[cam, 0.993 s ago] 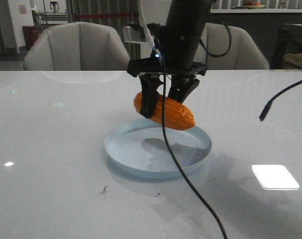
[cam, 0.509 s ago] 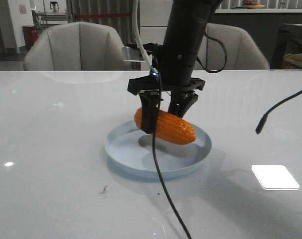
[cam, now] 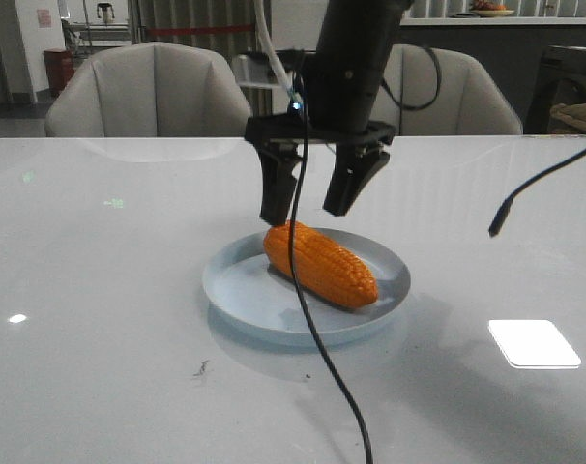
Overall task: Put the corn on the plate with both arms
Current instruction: 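Lift the corn with the right gripper and lower it onto the plate, then open the right gripper and raise it away from the plate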
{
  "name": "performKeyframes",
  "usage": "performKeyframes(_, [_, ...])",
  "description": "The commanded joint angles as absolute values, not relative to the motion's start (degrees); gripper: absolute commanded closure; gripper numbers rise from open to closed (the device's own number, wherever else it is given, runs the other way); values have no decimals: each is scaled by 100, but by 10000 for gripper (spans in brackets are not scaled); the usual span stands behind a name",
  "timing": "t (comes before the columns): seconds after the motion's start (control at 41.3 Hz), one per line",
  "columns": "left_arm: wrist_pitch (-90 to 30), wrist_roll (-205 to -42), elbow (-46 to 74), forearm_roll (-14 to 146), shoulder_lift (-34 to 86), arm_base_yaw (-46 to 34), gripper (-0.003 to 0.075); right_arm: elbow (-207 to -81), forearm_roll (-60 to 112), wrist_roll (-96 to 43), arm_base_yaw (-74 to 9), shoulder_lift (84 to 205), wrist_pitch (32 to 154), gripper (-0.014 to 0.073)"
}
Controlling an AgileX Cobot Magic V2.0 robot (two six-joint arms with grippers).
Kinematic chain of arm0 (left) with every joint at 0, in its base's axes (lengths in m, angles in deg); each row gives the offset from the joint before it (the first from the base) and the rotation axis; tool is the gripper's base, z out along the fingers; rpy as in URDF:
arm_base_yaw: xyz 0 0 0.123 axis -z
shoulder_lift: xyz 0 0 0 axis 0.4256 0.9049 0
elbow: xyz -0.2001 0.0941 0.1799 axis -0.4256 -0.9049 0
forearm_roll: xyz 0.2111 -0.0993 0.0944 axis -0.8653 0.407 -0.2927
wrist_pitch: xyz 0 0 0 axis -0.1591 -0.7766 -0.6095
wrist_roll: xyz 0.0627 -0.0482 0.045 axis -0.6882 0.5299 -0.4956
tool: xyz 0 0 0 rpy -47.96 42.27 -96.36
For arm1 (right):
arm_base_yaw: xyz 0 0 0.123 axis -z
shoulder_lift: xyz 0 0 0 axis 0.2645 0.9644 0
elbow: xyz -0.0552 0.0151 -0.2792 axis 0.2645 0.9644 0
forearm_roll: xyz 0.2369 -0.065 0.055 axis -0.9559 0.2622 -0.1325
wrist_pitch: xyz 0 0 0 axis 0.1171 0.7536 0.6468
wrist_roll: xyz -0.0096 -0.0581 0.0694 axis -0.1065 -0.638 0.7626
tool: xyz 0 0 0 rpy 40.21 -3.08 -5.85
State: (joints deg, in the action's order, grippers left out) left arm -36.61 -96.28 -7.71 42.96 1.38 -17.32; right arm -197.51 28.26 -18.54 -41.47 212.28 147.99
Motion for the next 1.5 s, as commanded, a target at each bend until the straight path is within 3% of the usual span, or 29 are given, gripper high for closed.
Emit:
performKeyframes(0.0, [-3209, -9591, -602, 4277, 161, -1741, 192, -20183, 2736, -1905, -4009, 20373, 14776, -30])
performKeyframes(0.194, [-3209, -9591, -602, 4277, 161, -1741, 192, -20262, 2736, -1905, -3551, 19407, 15000, -30])
performKeyframes(0.581, [-3209, -9591, -602, 4277, 161, -1741, 192, -20014, 2741, -1911, -1709, 17627, 15552, -30])
performKeyframes(0.702, [-3209, -9591, -602, 4277, 161, -1741, 192, -19214, 2790, -1952, -1140, 16912, 15213, -30])
performKeyframes(0.896, [-3209, -9591, -602, 4277, 161, -1741, 192, -16875, 2796, -2125, -417, 15449, 13926, -30])
performKeyframes(1.211, [-3222, -9591, -602, 4277, 161, -1741, 192, -13677, 2551, -2239, -739, 13275, 12754, -30])
performKeyframes(1.478, [-3249, -9591, -909, 4277, 161, -1741, 192, -12497, 2189, -2245, -952, 12326, 12415, -30])
